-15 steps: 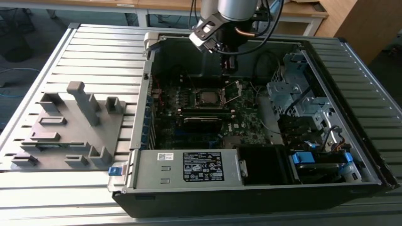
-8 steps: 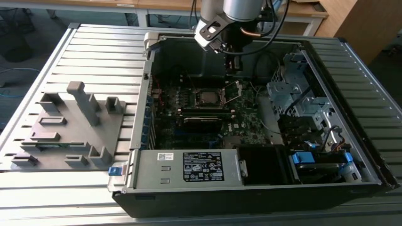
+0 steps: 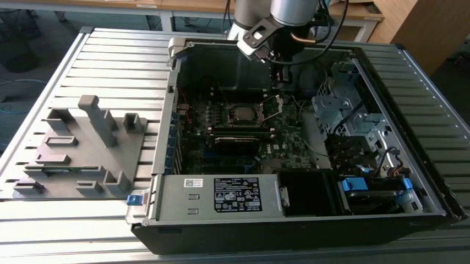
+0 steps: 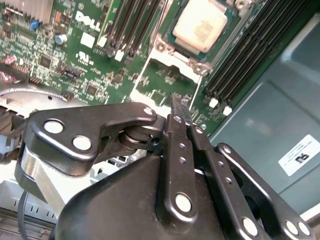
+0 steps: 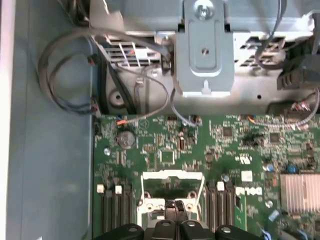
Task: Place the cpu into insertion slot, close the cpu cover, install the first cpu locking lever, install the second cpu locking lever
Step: 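Close the cpu cover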
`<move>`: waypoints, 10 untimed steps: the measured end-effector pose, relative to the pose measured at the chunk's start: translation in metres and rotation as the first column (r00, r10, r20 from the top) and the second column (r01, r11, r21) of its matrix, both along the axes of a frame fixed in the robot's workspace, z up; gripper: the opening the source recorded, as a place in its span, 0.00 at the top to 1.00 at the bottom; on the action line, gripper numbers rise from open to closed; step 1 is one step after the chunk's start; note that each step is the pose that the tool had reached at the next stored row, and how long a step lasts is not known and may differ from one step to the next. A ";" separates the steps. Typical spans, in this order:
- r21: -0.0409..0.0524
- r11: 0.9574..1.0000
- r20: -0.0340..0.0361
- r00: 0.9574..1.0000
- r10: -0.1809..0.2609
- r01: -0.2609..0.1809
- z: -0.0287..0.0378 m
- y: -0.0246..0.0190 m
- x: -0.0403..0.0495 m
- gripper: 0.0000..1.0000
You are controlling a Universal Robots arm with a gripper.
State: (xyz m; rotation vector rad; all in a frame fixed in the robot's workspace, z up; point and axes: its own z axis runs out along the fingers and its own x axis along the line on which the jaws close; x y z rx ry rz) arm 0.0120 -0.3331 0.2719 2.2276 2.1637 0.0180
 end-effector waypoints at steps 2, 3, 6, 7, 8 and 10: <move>0.000 1.000 0.000 1.000 0.000 0.000 -0.0001 0.0000 0.0040 0.90; 0.000 1.000 0.000 1.000 0.000 0.000 -0.0002 0.0000 0.0058 0.90; 0.000 1.000 0.000 1.000 0.000 0.000 -0.0004 0.0000 0.0108 0.90; 0.000 1.000 0.000 1.000 0.000 0.000 -0.0004 0.0000 0.0123 0.90; 0.000 1.000 0.000 1.000 0.000 0.000 -0.0004 0.0000 0.0137 0.90; 0.000 1.000 0.000 1.000 0.000 0.000 -0.0005 0.0000 0.0160 0.90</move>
